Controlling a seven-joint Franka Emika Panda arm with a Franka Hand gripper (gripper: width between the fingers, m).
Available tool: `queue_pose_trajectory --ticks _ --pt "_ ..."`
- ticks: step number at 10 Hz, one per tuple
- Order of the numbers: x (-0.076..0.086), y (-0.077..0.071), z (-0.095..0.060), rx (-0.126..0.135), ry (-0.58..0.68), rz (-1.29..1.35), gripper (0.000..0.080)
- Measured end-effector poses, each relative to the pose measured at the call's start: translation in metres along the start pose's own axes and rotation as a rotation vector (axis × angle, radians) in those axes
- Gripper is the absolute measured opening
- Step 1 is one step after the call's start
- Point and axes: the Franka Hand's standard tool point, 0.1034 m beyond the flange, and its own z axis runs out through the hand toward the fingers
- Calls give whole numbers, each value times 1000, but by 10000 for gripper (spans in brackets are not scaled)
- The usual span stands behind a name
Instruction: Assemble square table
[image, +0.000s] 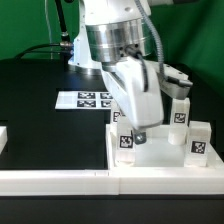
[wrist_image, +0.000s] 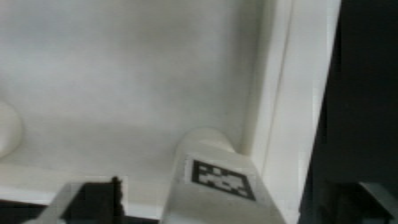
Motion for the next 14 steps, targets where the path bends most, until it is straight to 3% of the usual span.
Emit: queue_pose_trajectory --ticks 1,3,6,7,8,9,10,12,13,14 --pt "-1 0 2 -1 13 -159 601" --pt "-4 4 2 -52 25 -539 646" --pt "-3 6 3 -55 21 -739 649" --pt "0 6 2 -69 28 -876 649" --pt "5 2 -2 -114 58 -1122 649" --pt "7 1 -3 -126 60 -1275 649" --pt "7 2 -2 -122 57 -1243 649" --pt "7 2 -2 -121 59 -1210 363" --pt "7 2 -2 -119 61 -1175 363" --pt "7 2 -2 -115 65 -1086 288"
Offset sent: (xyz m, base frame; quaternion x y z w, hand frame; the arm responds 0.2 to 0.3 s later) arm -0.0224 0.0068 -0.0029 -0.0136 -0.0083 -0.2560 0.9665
